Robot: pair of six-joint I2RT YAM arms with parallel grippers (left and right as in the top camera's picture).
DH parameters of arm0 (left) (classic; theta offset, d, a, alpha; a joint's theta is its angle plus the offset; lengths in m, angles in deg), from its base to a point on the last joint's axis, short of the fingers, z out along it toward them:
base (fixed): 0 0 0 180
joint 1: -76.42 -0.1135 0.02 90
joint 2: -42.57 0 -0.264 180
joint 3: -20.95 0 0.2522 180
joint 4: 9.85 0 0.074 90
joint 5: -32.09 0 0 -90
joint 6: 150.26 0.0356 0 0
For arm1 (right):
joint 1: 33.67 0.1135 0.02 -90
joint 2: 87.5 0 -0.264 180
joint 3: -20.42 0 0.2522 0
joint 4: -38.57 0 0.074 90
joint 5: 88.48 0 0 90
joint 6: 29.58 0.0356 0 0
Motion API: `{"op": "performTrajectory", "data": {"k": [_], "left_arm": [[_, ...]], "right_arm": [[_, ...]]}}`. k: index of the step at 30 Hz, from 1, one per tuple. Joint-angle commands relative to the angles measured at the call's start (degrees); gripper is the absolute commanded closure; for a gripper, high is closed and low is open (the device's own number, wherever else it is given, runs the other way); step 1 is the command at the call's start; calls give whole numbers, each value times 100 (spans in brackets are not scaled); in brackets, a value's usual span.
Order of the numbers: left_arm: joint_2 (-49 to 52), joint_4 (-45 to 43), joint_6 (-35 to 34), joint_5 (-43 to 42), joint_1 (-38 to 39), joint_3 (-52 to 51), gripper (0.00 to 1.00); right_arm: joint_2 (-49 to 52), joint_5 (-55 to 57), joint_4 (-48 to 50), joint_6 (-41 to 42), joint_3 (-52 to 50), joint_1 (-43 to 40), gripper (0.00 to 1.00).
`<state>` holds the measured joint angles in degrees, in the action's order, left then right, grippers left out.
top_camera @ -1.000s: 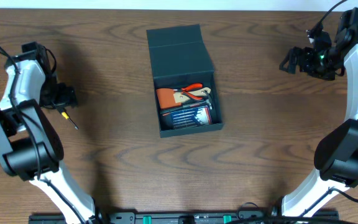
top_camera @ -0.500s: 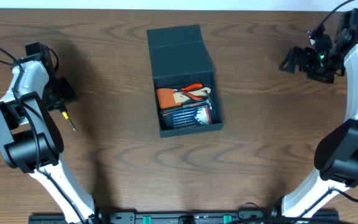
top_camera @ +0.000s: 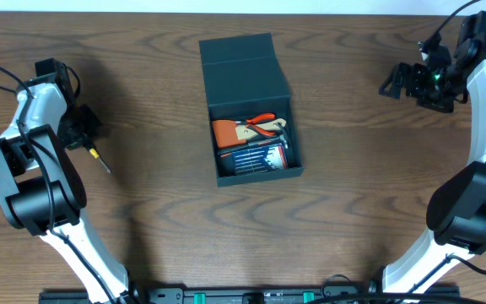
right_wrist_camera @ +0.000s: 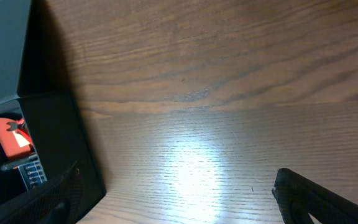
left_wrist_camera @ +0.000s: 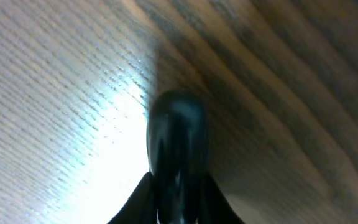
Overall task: Pack container
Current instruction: 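Grasp the yellow-handled screwdriver with the left gripper, then carry the screwdriver with the left gripper and lower it into the box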
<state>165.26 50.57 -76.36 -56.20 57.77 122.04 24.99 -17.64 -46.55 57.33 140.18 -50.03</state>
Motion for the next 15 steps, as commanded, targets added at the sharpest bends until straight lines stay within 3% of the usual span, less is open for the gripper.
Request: {"op": "performTrajectory", "data": {"k": [1,5,10,15], "left_arm": [[79,153,376,39,-31,-186,94],[-219,540,782,9,-9,96,94],[-973,1460,1860,-570,186,890,94],[-2022,2041,2721,-1117,828,1558,94]], "right_arm": [[42,-76,-9,92,-13,20,1],[42,-79,-2,94,-13,22,1],[42,-79,33,94,-13,22,1],[42,-79,46,94,-13,22,1]]}}
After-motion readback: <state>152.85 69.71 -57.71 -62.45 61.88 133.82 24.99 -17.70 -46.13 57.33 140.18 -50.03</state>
